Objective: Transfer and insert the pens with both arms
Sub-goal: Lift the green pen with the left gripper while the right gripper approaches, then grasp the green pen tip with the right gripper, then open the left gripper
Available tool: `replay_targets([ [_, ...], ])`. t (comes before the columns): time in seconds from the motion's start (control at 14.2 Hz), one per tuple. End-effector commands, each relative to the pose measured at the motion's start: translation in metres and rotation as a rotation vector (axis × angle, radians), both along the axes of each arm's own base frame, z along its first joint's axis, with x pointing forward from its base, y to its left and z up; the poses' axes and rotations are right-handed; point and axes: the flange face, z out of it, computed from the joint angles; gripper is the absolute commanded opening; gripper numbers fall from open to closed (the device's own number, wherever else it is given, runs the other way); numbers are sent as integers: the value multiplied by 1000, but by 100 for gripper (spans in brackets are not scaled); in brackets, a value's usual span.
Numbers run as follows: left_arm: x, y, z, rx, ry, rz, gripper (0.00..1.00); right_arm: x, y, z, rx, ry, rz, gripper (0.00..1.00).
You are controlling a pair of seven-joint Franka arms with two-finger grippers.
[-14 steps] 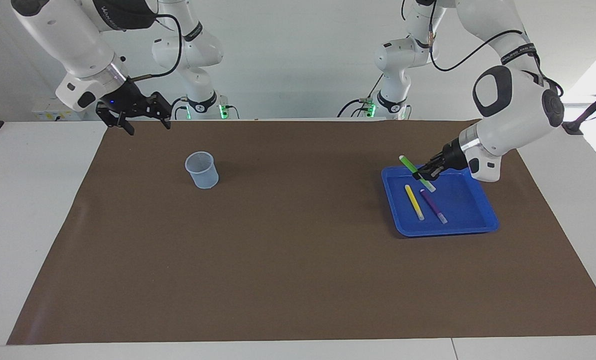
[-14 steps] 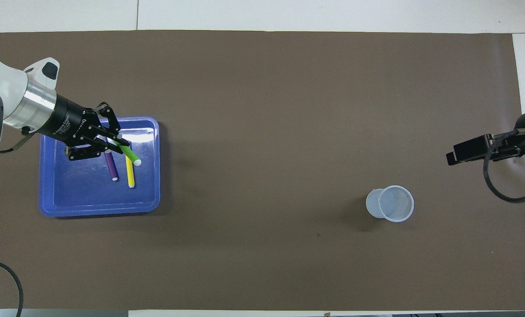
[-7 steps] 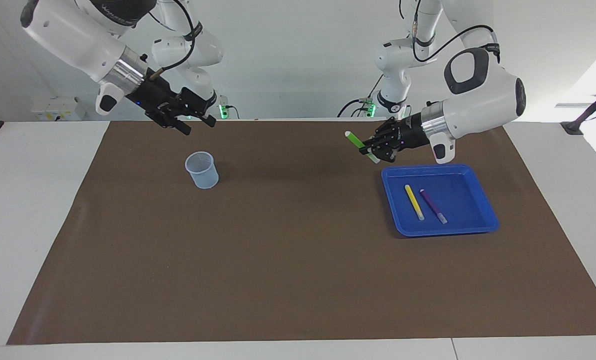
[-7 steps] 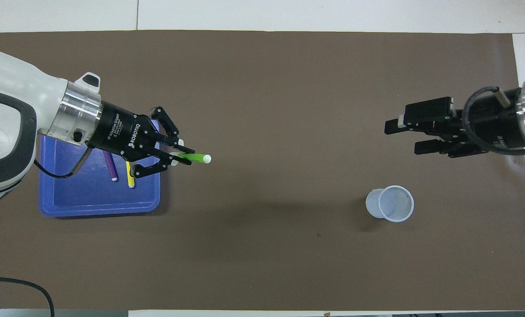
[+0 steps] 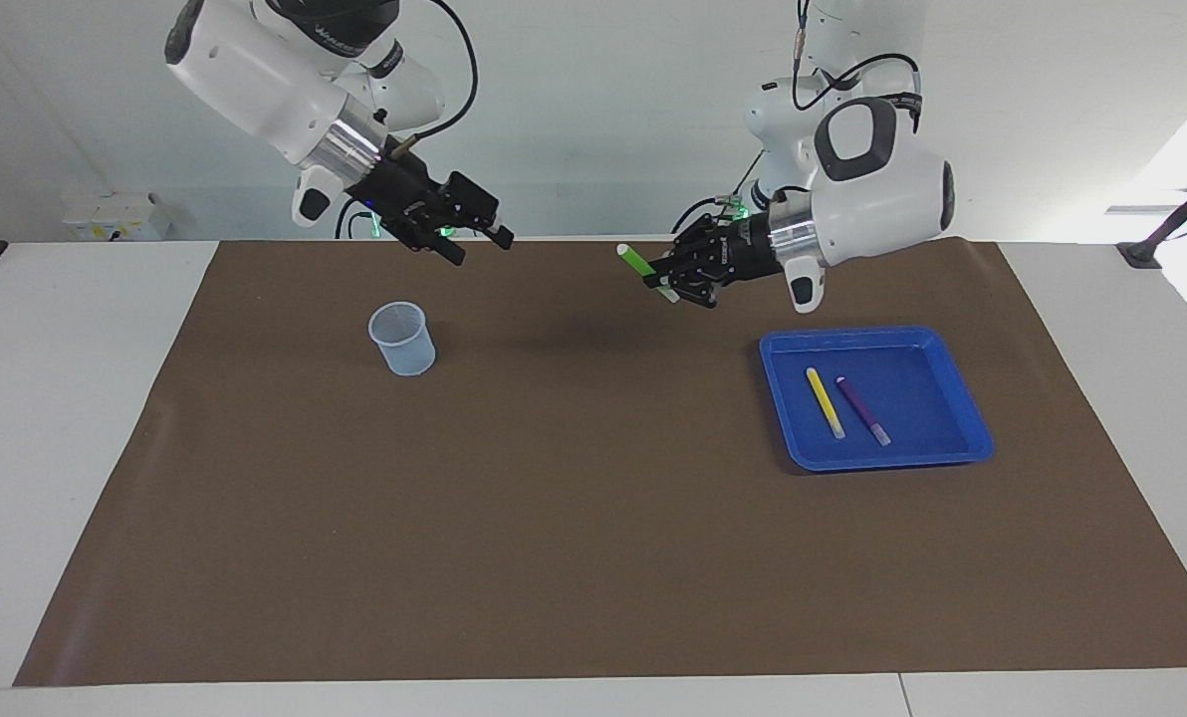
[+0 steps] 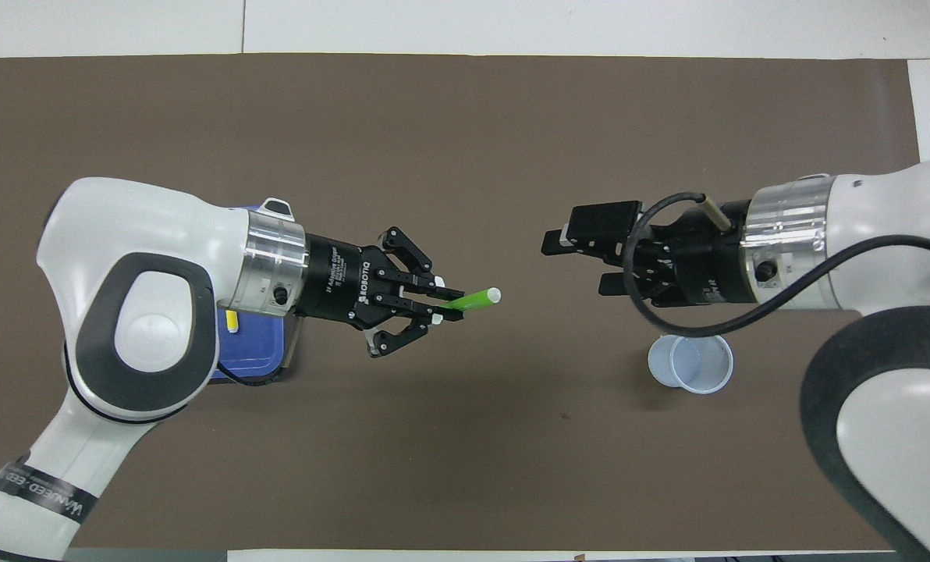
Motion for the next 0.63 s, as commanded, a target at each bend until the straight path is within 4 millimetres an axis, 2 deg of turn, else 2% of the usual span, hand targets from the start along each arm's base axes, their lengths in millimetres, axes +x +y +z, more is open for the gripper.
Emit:
replay_targets([
  [0.0, -25, -10, -3, 7, -4, 73, 0, -18, 11, -2, 18, -9, 11, 92],
  [0.07, -28, -14, -4, 3, -4, 83, 0, -18, 10, -3, 13, -11, 11, 91],
  [0.14, -29, -16, -5, 3, -11, 91, 0, -19, 12, -4, 9, -11, 16, 85],
  [0.42, -29, -20, -3, -15, 3, 123, 0, -28, 4, -17, -5, -50, 77, 83],
  [0.49, -29, -19, -3, -16, 2, 128, 0, -30, 6, -23, -9, -41, 82, 76],
  [0.56, -27, -18, -3, -15, -3, 138, 0, -32, 6, -22, -7, -41, 80, 76],
])
